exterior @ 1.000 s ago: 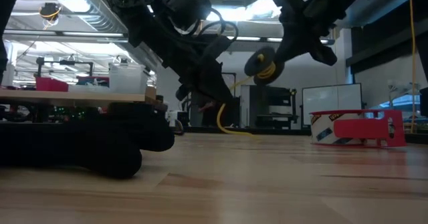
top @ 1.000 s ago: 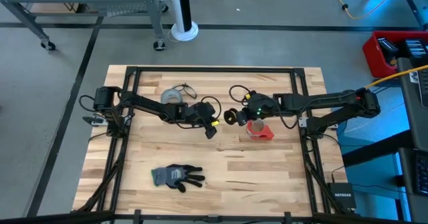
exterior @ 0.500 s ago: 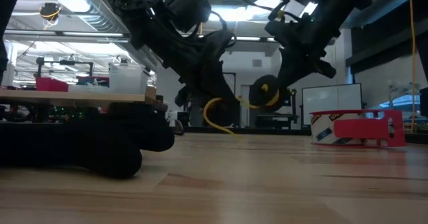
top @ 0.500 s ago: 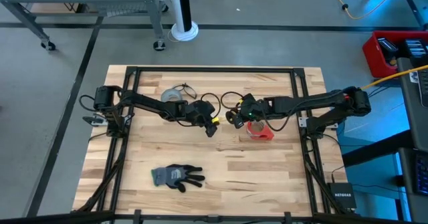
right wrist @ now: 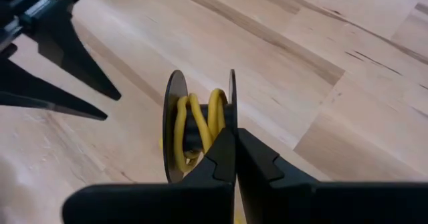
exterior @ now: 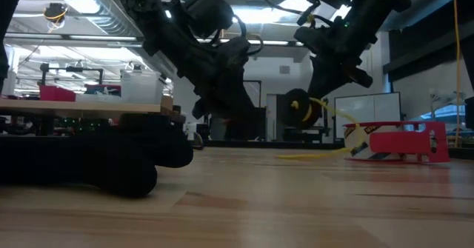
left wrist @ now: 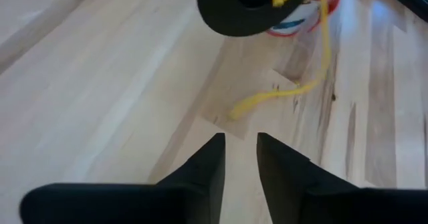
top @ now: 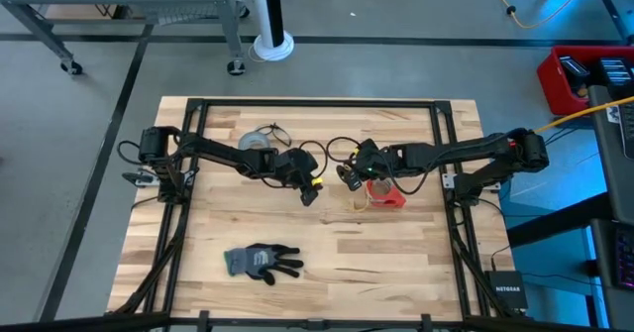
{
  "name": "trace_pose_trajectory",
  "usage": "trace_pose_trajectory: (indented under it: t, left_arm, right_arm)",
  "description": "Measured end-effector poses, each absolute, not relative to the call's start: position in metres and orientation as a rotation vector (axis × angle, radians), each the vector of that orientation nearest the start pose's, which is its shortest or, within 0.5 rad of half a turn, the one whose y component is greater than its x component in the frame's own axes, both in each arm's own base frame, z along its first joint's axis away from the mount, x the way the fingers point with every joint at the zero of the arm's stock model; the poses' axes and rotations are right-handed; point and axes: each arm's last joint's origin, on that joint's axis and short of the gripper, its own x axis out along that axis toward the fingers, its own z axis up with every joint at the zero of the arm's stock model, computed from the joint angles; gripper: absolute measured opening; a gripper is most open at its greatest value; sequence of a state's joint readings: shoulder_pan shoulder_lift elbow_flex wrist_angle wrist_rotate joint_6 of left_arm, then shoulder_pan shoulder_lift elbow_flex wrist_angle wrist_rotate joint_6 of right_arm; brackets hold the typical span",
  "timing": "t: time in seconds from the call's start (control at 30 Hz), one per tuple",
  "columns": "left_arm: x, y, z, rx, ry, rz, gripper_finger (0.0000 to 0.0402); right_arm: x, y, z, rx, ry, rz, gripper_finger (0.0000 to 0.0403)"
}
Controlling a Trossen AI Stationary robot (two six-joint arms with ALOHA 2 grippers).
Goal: Coil cords
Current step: Coil the yellow wire onto the spool
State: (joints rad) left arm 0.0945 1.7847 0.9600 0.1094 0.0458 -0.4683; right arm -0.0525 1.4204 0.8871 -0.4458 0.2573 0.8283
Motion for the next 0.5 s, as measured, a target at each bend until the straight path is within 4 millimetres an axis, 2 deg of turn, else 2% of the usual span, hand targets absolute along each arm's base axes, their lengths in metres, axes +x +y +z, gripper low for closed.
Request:
trace_pose_trajectory:
  t: [0.27,0.37,0.5]
  left_arm:
    - [0.36,0.028,0.156,-0.495,0.683,0.234,0.0083]
    - [0.365,0.018,0.151,-0.502,0.662,0.206,0.0082]
    - [0.372,0.001,0.145,-0.373,0.626,0.161,0.0082]
  right_arm:
    - [0.278,-0.022,0.215,0.661,0.748,-0.658,0.0005]
    - [0.28,-0.023,0.216,0.665,0.726,-0.653,0.0005]
    - [0.282,-0.023,0.218,0.67,0.703,-0.644,0.0005]
